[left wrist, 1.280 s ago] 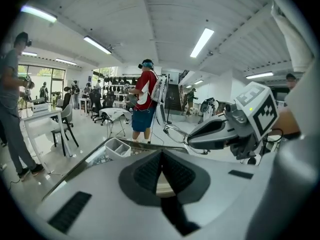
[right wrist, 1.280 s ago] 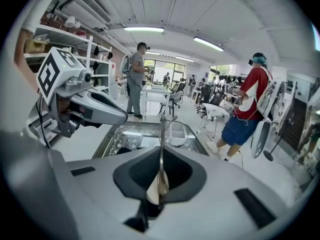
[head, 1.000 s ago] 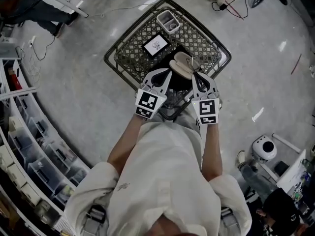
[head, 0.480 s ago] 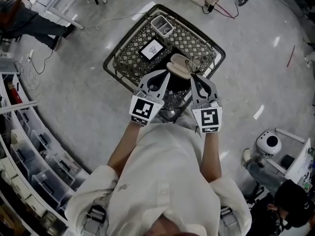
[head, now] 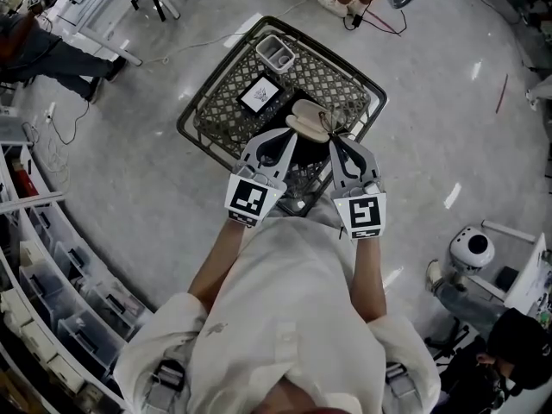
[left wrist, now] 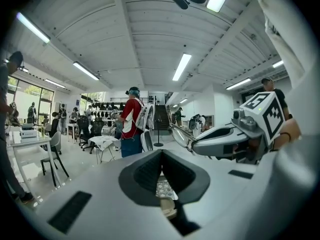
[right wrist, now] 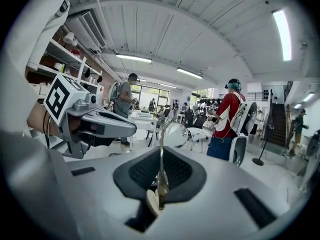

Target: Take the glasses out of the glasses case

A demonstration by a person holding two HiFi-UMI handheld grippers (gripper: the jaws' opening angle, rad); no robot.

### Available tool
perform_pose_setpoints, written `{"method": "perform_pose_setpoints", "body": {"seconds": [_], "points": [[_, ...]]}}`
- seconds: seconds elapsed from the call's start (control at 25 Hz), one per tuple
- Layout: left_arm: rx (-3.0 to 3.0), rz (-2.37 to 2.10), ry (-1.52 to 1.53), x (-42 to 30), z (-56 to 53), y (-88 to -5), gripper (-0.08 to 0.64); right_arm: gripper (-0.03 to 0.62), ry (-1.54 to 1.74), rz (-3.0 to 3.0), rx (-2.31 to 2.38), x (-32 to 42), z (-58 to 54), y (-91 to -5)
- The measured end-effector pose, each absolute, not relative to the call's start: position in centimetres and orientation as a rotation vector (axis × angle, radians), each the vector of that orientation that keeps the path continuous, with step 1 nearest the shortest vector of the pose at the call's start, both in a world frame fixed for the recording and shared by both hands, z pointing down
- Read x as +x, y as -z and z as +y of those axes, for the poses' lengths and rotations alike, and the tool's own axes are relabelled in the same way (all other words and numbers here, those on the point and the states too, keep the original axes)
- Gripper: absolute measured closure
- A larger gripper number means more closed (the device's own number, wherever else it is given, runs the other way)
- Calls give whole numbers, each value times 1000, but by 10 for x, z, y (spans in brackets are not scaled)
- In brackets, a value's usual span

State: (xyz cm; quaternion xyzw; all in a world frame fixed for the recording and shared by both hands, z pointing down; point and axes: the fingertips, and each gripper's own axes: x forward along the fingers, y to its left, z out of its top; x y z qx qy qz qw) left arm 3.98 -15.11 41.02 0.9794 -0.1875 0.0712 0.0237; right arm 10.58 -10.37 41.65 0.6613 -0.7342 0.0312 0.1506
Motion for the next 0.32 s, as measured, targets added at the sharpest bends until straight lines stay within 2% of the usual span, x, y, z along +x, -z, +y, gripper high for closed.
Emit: {"method": "perform_pose_setpoints", "body": {"seconds": [0.32], "points": [[3026,-575,-240,46,-151,-410,548,572,-84,-2108,1904,111,-105,-412]]}}
